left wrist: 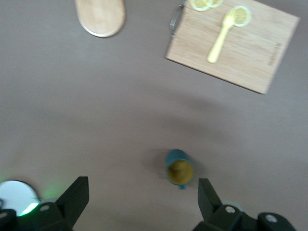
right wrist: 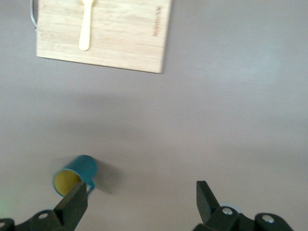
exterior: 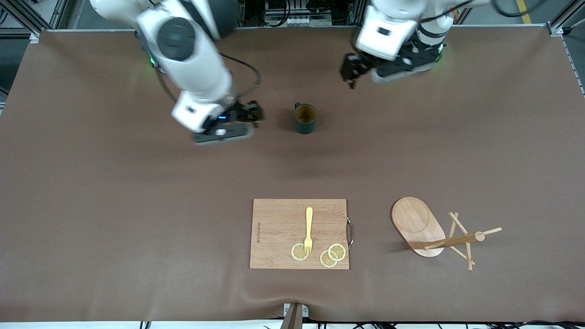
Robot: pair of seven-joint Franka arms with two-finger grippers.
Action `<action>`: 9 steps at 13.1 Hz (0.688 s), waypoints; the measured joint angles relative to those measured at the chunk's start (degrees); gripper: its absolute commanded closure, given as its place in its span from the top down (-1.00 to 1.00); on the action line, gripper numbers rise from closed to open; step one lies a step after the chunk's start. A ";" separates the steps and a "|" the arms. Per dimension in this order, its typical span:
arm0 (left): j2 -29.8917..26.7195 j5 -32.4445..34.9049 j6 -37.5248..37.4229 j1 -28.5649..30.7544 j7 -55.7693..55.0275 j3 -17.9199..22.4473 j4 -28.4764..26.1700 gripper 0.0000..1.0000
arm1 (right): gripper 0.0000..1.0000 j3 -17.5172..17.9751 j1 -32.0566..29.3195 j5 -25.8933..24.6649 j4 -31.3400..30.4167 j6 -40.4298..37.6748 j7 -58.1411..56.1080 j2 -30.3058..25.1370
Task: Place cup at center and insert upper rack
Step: 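Retract the right gripper while the left gripper reaches the mug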
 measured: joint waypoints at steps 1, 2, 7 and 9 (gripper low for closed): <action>0.77 1.34 0.97 -2.35 -2.48 -0.48 -0.05 1.00 | 1.00 -0.02 -2.83 -0.02 0.62 -2.93 -2.64 -1.56; 1.71 3.49 1.38 -5.17 -4.37 -0.64 -0.10 1.00 | 1.00 -0.04 -5.64 -0.06 1.02 -5.26 -4.78 -2.88; 11.58 17.29 3.86 -21.20 -23.74 -0.78 -0.72 1.00 | 1.00 -0.17 -20.88 -0.20 1.35 -7.82 -19.58 -5.67; 16.86 21.94 4.33 -26.61 -31.91 -0.73 -0.85 1.00 | 1.00 -0.21 -24.95 -0.21 1.34 -8.52 -24.73 -5.79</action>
